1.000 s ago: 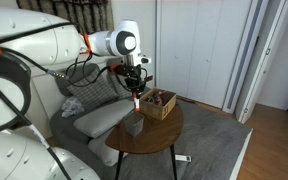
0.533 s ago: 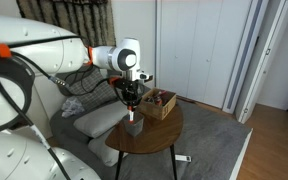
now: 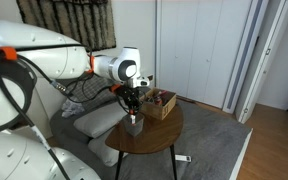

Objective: Put the basket upright, then put the bottle in the basket

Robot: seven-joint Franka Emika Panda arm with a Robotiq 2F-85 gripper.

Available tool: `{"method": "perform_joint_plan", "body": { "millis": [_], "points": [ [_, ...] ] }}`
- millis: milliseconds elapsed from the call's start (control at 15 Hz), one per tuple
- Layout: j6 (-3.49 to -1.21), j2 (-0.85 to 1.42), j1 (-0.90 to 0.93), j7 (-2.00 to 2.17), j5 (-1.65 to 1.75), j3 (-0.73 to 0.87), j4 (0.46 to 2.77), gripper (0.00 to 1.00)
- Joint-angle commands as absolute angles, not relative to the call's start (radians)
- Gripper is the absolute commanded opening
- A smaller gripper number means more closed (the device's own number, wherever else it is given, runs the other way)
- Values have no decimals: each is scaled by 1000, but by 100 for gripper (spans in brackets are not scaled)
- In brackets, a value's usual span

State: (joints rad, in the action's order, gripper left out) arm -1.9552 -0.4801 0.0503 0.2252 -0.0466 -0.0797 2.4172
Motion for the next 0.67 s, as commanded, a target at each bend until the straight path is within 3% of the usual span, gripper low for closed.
{"method": "perform_joint_plan", "body": {
  "millis": [0, 333, 400, 467, 600],
  "points": [
    [-2017, -498, 49, 206, -70, -76, 2460, 8],
    [-2045, -495, 50, 205, -74, -73, 2481, 11],
    [-2046, -497, 50, 206, -78, -71, 2482, 56],
    [-2043, -505, 50, 202, -80, -68, 2479, 57],
    [-2042, -524, 48, 203, -80, -64, 2470, 69]
  ]
}}
